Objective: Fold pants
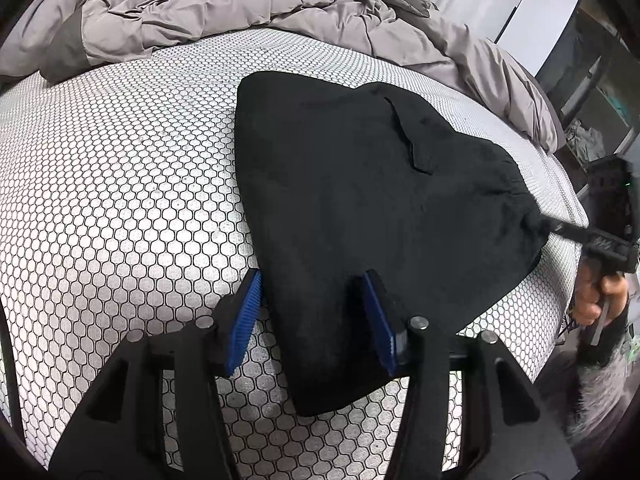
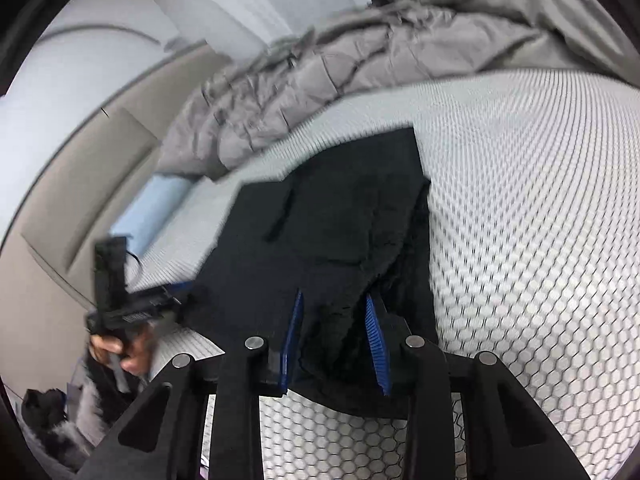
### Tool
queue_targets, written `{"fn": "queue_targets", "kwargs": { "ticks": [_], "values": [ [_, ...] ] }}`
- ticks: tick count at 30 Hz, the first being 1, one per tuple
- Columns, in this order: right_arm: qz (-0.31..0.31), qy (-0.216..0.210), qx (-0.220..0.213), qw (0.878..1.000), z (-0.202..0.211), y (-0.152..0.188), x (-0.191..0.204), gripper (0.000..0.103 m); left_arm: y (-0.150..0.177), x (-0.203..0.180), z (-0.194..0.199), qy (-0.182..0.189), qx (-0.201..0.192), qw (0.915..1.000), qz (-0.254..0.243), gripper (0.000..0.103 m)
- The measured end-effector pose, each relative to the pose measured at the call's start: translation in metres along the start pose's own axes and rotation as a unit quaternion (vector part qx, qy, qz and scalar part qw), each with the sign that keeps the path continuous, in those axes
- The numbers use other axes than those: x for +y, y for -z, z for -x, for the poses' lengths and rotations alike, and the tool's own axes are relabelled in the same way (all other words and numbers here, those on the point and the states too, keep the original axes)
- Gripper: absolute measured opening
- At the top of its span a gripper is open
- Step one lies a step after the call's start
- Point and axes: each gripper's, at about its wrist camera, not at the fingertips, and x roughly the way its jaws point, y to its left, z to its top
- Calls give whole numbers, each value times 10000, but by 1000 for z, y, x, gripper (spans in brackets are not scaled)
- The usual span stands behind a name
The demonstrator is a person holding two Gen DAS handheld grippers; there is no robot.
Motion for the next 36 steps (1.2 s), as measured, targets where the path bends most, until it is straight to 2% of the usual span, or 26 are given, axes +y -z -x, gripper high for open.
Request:
{"fn": "queue_targets", "kwargs": {
  "ticks": [1,4,5,8,9,10,11,12,13,15,16,17,18,19,20,21,22,23,24,26,30,33,36],
  "values": [
    [-25,106,113,9999,-6,3,-3,32,0,0,0,4,6,10000,8,47],
    [-28,208,62,9998,-9,4,-4,20,0,0,0,14,15,10000,10,47],
    [23,64,-54,10000,-1,2,2,13,0,-1,0,20,20,10000,12,47],
    [359,-222,-274,9987,23,1,24,11,0,2,0,37,25,10000,-2,48],
    [394,-145,-233,9988,25,2,26,11,0,2,0,50,24,10000,-13,50],
    [393,106,-135,9991,23,4,24,11,0,2,0,62,25,10000,-25,51],
    [279,513,48,9983,13,6,12,13,0,1,0,55,29,10000,-43,52],
    [85,644,254,9976,2,9,1,21,0,0,0,24,9,10000,-44,52],
    [-201,657,533,9962,-13,12,-16,23,0,-1,2,-44,-21,10000,-40,52],
    [-412,443,416,9973,-9,10,-21,25,-2,-6,10,-256,-182,9995,-95,52],
    [-180,539,273,9980,1,8,-11,26,-2,-10,17,-292,-324,9989,-159,52],
    [121,800,31,9967,13,6,1,32,-1,-15,28,-367,-573,9973,-263,52],
    [338,1010,-199,9941,24,6,10,43,0,-19,35,-440,-736,9958,-333,52],
    [511,1094,-448,9917,34,7,19,49,1,-25,43,-517,-923,9936,-403,57],
    [655,1094,-666,9896,42,7,27,61,2,-31,50,-594,-1117,9910,-441,68],
    [747,1113,-816,9876,48,7,33,75,6,-39,58,-647,-1336,9880,-432,75],
    [847,1126,-983,9851,53,9,40,83,10,-45,63,-713,-1496,9853,-407,84],
    [979,1135,-1147,9820,58,12,48,95,14,-50,67,-757,-1612,9832,-397,86],
    [1052,1145,-1229,9802,59,13,56,98,20,-57,72,-790,-1737,9809,-391,88],
    [1227,1129,-1385,9762,64,19,68,103,32,-71,77,-959,-1935,9757,-363,102],
    [1420,1003,-1559,9724,65,36,76,103,49,-86,88,-964,-2311,9677,-299,102],
    [1389,950,-1700,9710,66,49,76,103,56,-91,88,-927,-2392,9661,-297,102],
    [1489,1001,-1602,9706,61,51,79,103,60,-95,88,-933,-2398,9657,-364,102]
  ]
}}
